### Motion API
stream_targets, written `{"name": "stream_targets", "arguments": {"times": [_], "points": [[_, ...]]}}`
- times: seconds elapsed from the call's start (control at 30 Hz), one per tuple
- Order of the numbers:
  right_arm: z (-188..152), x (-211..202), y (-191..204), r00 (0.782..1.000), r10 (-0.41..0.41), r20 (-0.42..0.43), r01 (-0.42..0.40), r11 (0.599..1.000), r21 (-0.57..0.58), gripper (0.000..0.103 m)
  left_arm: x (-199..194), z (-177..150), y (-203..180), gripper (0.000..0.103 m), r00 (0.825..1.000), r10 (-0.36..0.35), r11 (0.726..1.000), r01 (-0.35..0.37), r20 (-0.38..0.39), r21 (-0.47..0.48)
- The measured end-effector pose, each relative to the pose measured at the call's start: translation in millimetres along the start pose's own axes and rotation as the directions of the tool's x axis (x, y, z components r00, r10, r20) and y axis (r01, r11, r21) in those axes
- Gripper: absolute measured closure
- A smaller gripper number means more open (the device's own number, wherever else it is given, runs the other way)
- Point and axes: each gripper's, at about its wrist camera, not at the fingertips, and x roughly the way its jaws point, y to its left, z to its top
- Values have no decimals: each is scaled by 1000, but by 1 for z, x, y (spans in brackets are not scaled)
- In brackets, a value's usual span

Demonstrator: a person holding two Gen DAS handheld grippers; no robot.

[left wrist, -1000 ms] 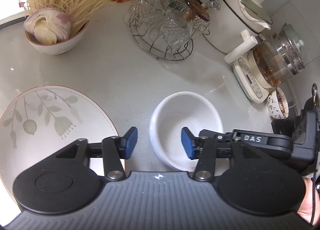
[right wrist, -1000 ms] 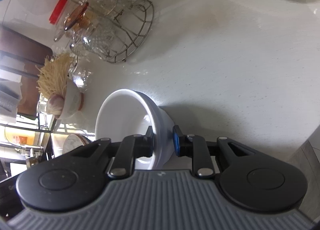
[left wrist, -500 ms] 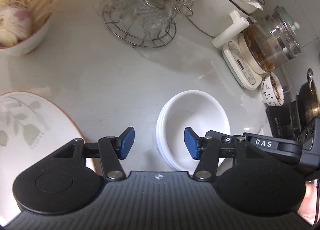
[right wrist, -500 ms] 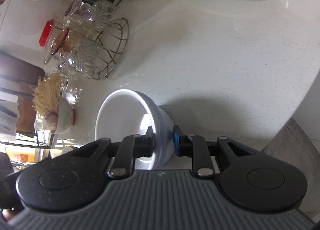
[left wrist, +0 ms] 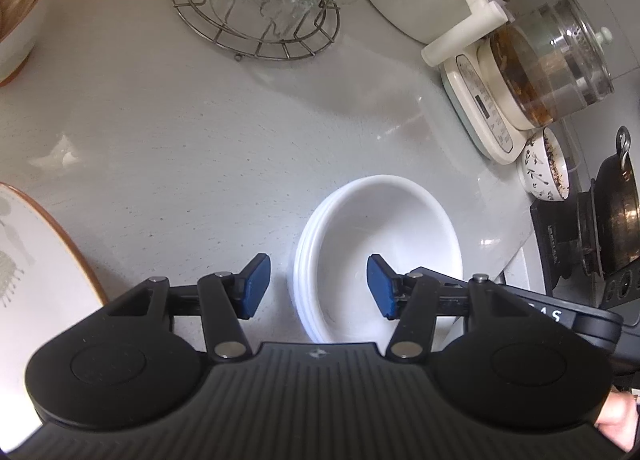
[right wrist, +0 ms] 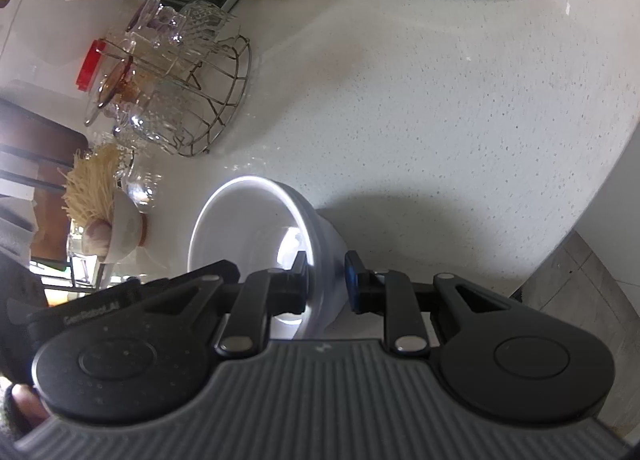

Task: Organize plates and bowls
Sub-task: 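Close both grippers on the rim of the stacked white bowls, then lift the stacked white bowls with both grippers toward the floral plate stack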

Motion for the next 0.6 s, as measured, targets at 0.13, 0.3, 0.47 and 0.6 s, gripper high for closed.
{"name": "stream_targets", "arguments": {"times": [0.13, 0.3, 0.47, 0.6], "points": [[0, 2, -2, 1000, 2, -8, -2, 1000, 4, 81, 6, -1, 2, 48, 1000, 10, 1000, -10, -8, -14], [0, 2, -4, 1000, 8, -14, -8, 1000, 1, 81, 13, -5, 3, 58, 1000, 12, 1000, -12, -21, -27], [0, 2, -3, 1000, 7, -20, -7, 1000, -6, 81, 16, -8, 0, 73, 1000, 21, 1000, -22, -23, -7], [0, 2, -1, 1000, -3, -27, 2, 1000, -18, 81, 14, -12, -8, 79, 998, 59, 997, -58, -9, 58]]}}
